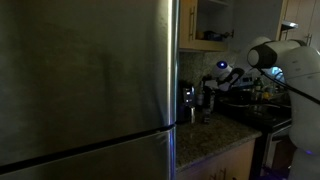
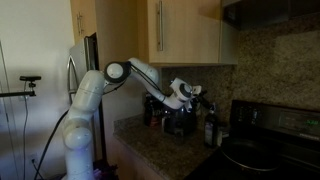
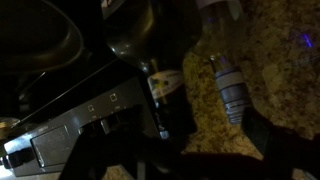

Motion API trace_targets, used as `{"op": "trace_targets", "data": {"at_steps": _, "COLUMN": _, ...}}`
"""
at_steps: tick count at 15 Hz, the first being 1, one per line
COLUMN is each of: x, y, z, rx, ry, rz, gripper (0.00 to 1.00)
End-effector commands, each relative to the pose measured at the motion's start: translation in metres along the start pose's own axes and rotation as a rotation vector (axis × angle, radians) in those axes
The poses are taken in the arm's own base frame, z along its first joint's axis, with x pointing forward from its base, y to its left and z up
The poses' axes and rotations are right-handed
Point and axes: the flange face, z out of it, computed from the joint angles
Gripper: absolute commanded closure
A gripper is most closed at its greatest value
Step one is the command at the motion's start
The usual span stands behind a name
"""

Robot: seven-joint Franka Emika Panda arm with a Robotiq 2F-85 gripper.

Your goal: Move the olive oil bottle to the left

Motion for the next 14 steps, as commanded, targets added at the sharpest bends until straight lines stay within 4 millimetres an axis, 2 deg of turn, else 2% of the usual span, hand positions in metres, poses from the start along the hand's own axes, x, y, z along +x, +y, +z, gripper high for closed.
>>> {"op": "trace_targets", "data": {"at_steps": 1, "x": 0.003, "y": -0.005, "z": 0.019, "rx": -0.043, "ry": 0.048, "rz": -0.018, "gripper": 0.00}}
{"op": "trace_targets", "data": {"at_steps": 5, "x": -0.014, "y": -0.002, "z": 0.029, "rx": -0.091, "ry": 0.025, "rz": -0.031, "gripper": 0.00}}
{"op": "trace_targets", "data": {"at_steps": 6, "x": -0.019, "y": -0.002, "z": 0.029, "rx": -0.106, "ry": 0.012, "rz": -0.045, "gripper": 0.18}}
{"op": "trace_targets", "data": {"at_steps": 7, "x": -0.021, "y": -0.002, "z": 0.028, "rx": -0.109, "ry": 0.005, "rz": -0.051, "gripper": 0.28}}
{"op": "trace_targets", "data": {"at_steps": 11, "x": -0.021, "y": -0.007, "z": 0.024, "rx": -0.111, "ry": 0.006, "rz": -0.053, "gripper": 0.61}}
{"op": "trace_targets", "data": {"at_steps": 14, "x": -0.016, "y": -0.004, "z": 0.024, "rx": -0.128, "ry": 0.019, "rz": -0.055, "gripper": 0.84}}
